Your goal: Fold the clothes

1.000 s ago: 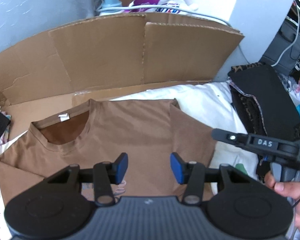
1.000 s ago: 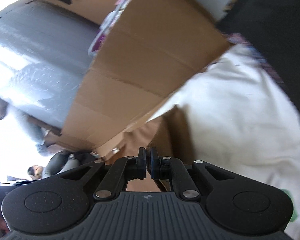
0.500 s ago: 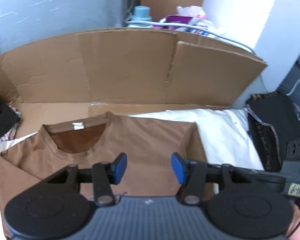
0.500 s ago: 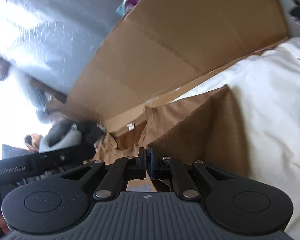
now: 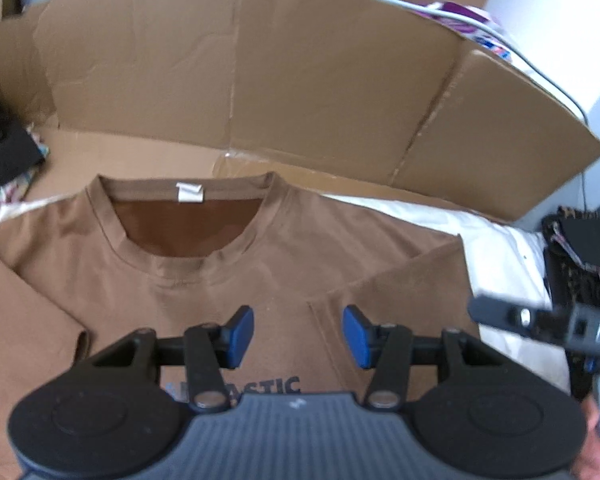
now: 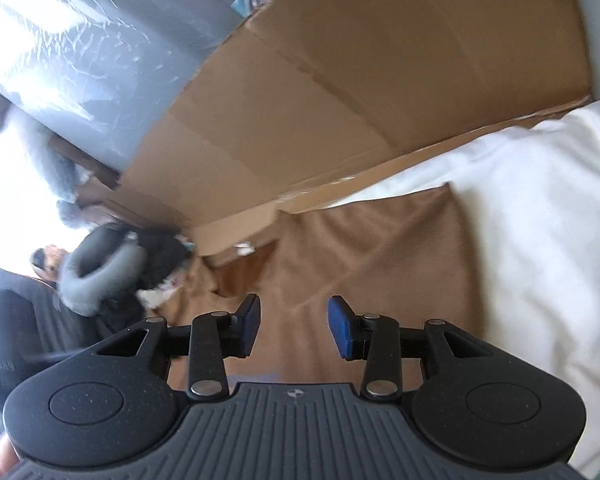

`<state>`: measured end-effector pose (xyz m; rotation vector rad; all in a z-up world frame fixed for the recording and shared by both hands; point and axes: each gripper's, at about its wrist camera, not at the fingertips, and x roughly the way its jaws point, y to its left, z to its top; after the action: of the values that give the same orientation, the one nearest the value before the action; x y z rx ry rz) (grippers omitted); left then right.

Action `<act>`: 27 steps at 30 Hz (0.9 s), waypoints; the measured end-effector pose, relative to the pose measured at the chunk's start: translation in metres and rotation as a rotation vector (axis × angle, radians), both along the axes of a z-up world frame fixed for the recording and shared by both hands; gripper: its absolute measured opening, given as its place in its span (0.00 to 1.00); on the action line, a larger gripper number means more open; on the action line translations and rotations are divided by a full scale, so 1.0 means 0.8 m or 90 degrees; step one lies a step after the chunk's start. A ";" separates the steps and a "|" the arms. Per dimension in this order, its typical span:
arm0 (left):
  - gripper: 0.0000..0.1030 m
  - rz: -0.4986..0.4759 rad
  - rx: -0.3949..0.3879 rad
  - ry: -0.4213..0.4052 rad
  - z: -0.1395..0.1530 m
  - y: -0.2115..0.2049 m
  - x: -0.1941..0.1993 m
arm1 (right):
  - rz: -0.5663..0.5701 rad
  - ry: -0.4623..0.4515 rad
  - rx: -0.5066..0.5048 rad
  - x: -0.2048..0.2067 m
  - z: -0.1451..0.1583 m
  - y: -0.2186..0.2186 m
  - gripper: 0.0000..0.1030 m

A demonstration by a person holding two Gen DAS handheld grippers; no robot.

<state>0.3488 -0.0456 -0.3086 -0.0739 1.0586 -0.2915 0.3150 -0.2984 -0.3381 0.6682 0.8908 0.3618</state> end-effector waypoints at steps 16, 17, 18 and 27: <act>0.52 -0.075 -0.035 0.031 -0.054 -0.001 0.048 | 0.028 0.039 -0.189 -0.045 -0.040 -0.003 0.43; 0.52 -0.080 -0.030 0.033 -0.055 -0.001 0.051 | 0.027 0.043 -0.194 -0.049 -0.042 -0.004 0.43; 0.51 -0.085 -0.026 0.035 -0.056 -0.002 0.053 | 0.025 0.046 -0.199 -0.053 -0.044 -0.004 0.43; 0.37 -0.133 -0.021 0.032 -0.068 -0.015 0.056 | 0.035 0.068 -0.258 -0.084 -0.064 -0.003 0.44</act>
<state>0.3934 -0.0579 -0.3633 0.0000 1.1130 -0.4976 0.2476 -0.3010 -0.3892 0.2908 1.0489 0.1864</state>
